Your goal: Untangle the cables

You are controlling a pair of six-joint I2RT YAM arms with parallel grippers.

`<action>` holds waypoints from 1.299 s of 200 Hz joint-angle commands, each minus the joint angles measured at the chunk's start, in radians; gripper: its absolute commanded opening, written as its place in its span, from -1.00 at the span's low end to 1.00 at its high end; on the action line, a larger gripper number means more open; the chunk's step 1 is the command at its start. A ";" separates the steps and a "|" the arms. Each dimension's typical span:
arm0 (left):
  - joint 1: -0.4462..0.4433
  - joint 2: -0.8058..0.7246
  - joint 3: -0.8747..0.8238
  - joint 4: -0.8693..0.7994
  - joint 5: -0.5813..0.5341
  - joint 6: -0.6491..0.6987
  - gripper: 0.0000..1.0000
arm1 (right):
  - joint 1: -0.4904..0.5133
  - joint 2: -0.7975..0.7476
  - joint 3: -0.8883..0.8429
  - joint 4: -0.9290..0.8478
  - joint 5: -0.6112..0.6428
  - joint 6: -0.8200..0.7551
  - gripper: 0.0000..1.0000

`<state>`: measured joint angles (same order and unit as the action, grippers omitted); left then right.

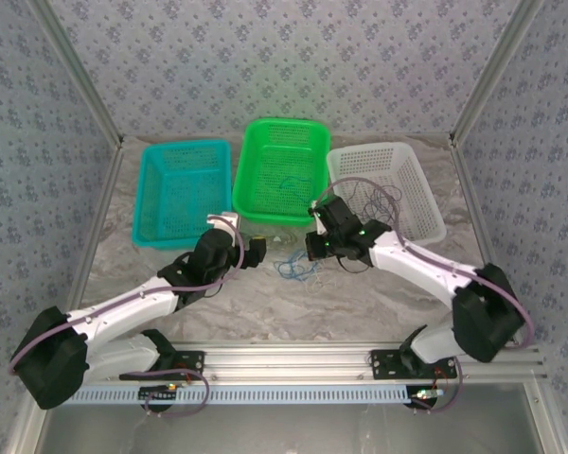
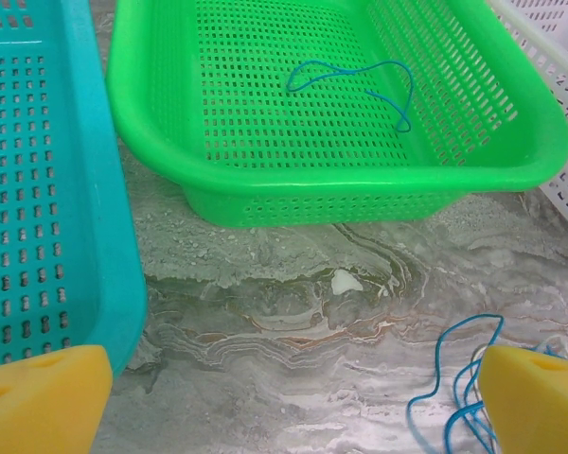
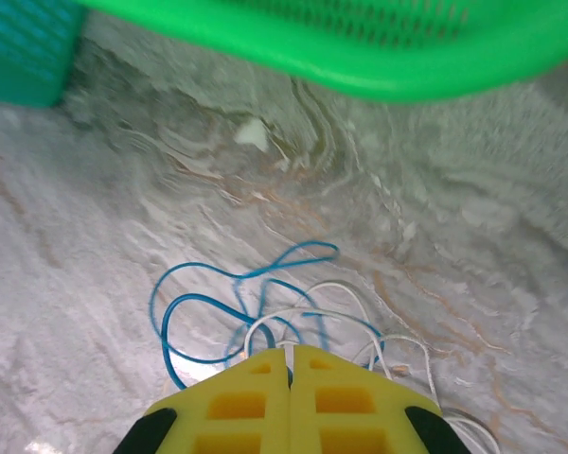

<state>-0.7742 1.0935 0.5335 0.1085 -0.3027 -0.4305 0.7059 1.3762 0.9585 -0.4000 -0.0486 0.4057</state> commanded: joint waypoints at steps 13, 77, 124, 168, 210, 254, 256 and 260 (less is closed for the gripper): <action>0.001 -0.012 -0.006 0.029 0.004 -0.006 0.99 | 0.031 -0.156 0.033 -0.053 0.122 -0.066 -1.00; -0.001 0.043 0.017 0.116 0.093 -0.008 0.98 | 0.059 -0.240 -0.032 0.053 0.121 -0.052 -1.00; -0.019 0.079 0.015 0.214 0.266 0.036 0.69 | 0.045 -0.253 -0.088 0.137 0.099 -0.007 -1.00; -0.019 0.090 0.005 0.253 0.349 0.105 0.53 | 0.025 -0.270 -0.143 0.197 0.037 0.013 -1.00; -0.017 0.192 0.088 0.173 0.448 0.219 0.21 | 0.011 -0.291 -0.168 0.236 -0.011 0.021 -1.00; -0.012 0.291 0.154 0.158 0.479 0.302 0.23 | -0.013 -0.321 -0.197 0.257 -0.089 0.019 -1.00; -0.011 0.295 0.157 0.156 0.483 0.306 0.23 | -0.015 -0.321 -0.199 0.257 -0.094 0.018 -1.00; -0.011 0.304 0.166 0.150 0.492 0.315 0.22 | -0.017 -0.324 -0.198 0.257 -0.100 0.019 -1.00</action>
<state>-0.7872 1.3609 0.6384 0.2829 0.1234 -0.1982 0.7040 1.0763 0.7776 -0.1730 -0.0856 0.4110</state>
